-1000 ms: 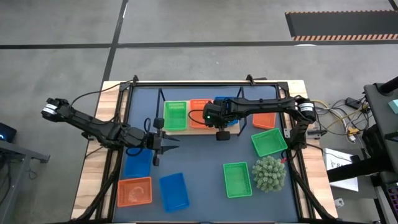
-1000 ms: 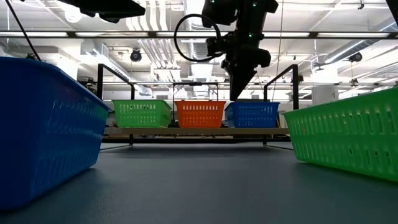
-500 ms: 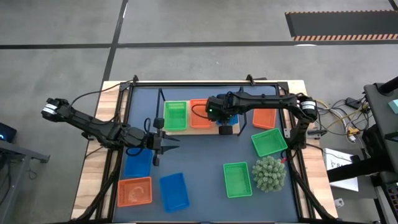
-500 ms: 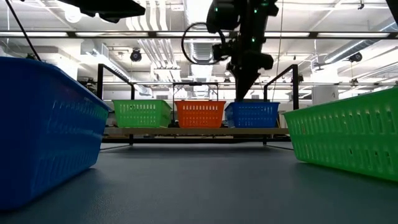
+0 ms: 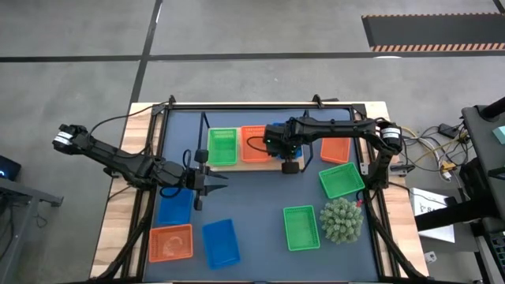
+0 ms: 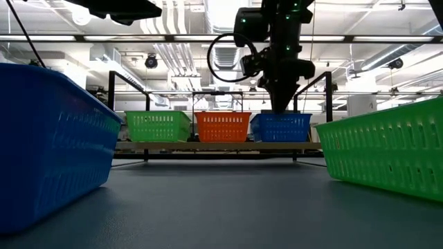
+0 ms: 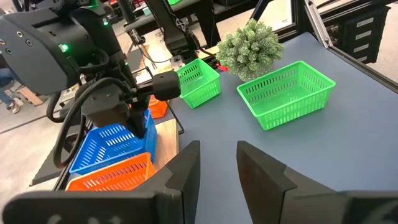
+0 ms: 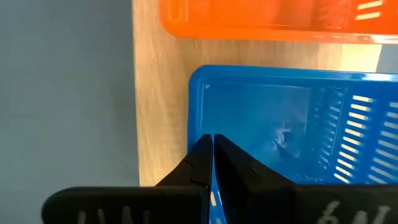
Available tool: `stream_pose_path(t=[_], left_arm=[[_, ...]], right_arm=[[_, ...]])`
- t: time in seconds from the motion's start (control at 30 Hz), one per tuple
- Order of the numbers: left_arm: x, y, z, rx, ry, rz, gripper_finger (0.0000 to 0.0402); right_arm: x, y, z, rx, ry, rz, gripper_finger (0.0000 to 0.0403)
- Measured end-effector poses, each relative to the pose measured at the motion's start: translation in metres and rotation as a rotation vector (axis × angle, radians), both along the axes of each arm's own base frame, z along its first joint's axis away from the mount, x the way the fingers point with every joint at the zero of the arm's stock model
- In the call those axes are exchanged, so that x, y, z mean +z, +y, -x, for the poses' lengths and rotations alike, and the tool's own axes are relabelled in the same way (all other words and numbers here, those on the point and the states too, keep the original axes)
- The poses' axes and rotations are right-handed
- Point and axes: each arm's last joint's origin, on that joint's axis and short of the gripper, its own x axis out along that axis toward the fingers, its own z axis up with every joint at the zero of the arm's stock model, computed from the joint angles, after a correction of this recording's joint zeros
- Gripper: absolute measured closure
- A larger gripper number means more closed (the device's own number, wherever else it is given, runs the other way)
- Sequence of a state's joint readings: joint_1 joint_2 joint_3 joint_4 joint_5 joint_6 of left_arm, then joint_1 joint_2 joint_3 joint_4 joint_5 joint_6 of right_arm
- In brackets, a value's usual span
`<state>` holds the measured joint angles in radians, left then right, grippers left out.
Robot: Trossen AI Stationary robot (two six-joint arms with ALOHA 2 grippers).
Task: Stack baskets on shelf by color
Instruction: Adjust the baskets on the shelf, then stack the bottom blue basket on top of the blue basket on the shelf
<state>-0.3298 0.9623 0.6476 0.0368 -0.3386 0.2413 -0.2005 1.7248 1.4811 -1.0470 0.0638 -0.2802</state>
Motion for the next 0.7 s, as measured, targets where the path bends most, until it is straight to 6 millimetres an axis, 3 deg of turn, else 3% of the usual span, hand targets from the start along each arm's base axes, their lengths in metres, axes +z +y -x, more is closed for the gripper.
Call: stream_pose_path(t=[0.47,0.7], left_arm=[[0.000,0.000,0.000,0.000,0.000,-0.001,0.0312],[0.002,0.000,-0.001,0.004,-0.019,0.005,0.0312]], right_arm=[[0.002,0.004,0.001,0.011,-0.011,-0.036,0.0394],[0.042,0.027,0.015,0.030,-0.180,-0.018,0.0394]])
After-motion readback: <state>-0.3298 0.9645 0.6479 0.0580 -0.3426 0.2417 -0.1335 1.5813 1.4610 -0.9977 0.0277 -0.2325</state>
